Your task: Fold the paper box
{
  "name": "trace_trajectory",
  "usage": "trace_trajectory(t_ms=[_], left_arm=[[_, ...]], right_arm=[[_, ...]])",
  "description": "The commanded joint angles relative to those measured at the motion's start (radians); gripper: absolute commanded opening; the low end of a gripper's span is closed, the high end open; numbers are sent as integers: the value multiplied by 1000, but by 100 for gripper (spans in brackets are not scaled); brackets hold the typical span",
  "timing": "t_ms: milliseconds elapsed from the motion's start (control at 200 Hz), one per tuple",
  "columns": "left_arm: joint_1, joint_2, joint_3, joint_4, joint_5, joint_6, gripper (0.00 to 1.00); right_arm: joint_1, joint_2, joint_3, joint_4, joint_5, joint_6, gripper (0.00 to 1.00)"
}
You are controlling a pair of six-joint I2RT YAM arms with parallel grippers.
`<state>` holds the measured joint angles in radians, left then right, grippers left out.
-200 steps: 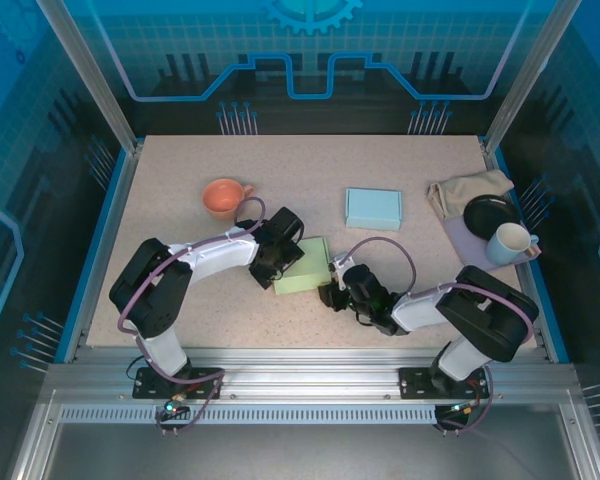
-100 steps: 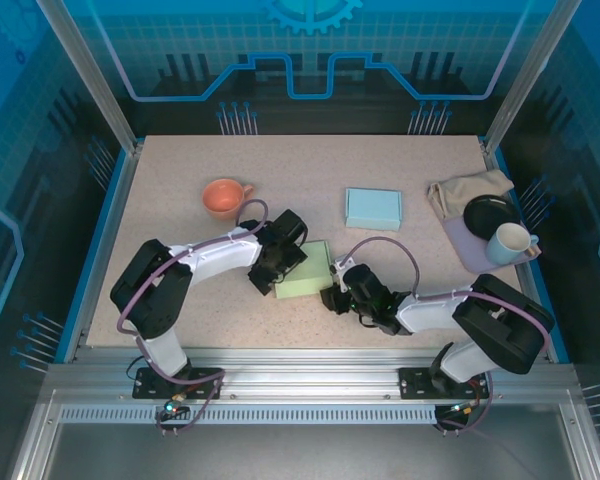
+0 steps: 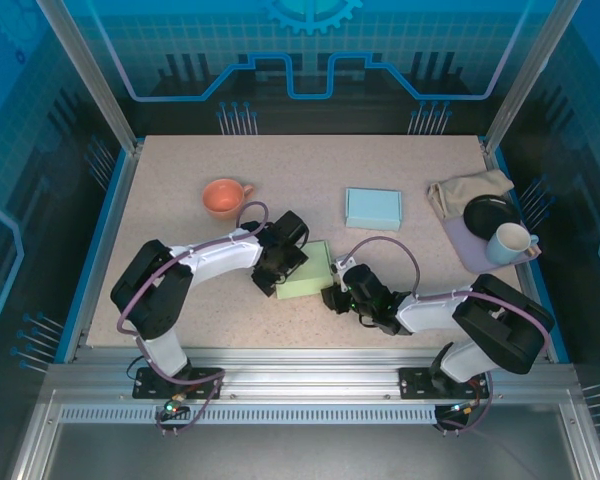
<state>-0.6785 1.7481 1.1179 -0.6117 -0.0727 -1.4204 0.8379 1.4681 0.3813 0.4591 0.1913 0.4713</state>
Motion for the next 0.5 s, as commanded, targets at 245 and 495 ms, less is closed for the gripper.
trace_trajectory(t_ms=[245, 495], left_arm=[[-36, 16, -13, -35, 62, -30, 83], [-43, 4, -7, -40, 79, -39, 86]], right_arm=[[18, -6, 14, 27, -16, 6, 34], [18, -5, 20, 17, -15, 12, 36]])
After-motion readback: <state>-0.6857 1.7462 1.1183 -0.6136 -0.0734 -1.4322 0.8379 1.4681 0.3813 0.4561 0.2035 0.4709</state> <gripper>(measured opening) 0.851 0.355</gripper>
